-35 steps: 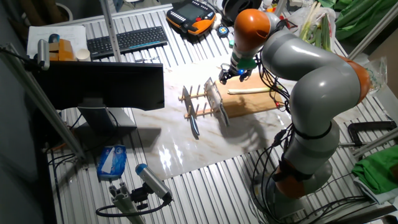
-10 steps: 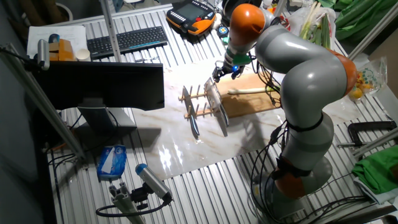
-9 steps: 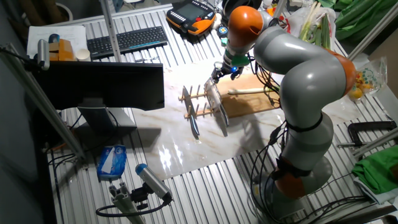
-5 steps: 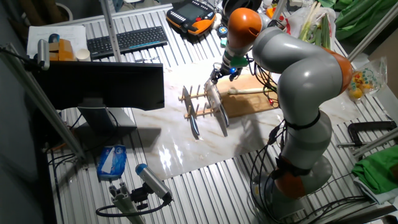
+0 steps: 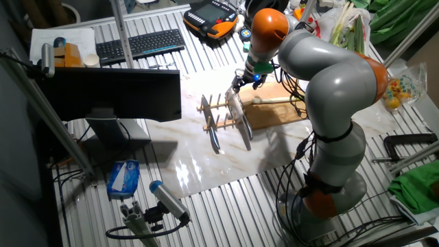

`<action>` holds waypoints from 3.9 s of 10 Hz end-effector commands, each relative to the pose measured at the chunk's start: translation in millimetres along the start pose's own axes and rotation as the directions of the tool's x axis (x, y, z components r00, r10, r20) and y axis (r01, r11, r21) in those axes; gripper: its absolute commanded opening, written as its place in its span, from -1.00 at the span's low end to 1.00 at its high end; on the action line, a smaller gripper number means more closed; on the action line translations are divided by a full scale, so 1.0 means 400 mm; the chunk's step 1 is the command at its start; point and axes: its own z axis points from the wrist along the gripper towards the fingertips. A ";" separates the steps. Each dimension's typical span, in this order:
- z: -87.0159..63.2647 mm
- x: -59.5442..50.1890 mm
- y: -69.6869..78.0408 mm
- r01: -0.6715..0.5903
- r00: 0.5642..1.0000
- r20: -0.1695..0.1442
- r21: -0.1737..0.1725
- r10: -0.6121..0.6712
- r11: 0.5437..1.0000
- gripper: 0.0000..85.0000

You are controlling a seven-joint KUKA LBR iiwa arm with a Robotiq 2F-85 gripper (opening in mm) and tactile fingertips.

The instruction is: Chop the scallions

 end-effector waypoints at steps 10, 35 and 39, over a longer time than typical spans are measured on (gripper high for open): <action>-0.001 0.000 0.001 -0.023 1.000 0.002 -0.011 0.023 1.000 1.00; 0.014 -0.030 0.005 0.012 1.000 -0.009 0.036 -0.011 0.999 1.00; 0.027 -0.010 0.018 -0.009 0.998 -0.060 0.001 0.009 1.000 1.00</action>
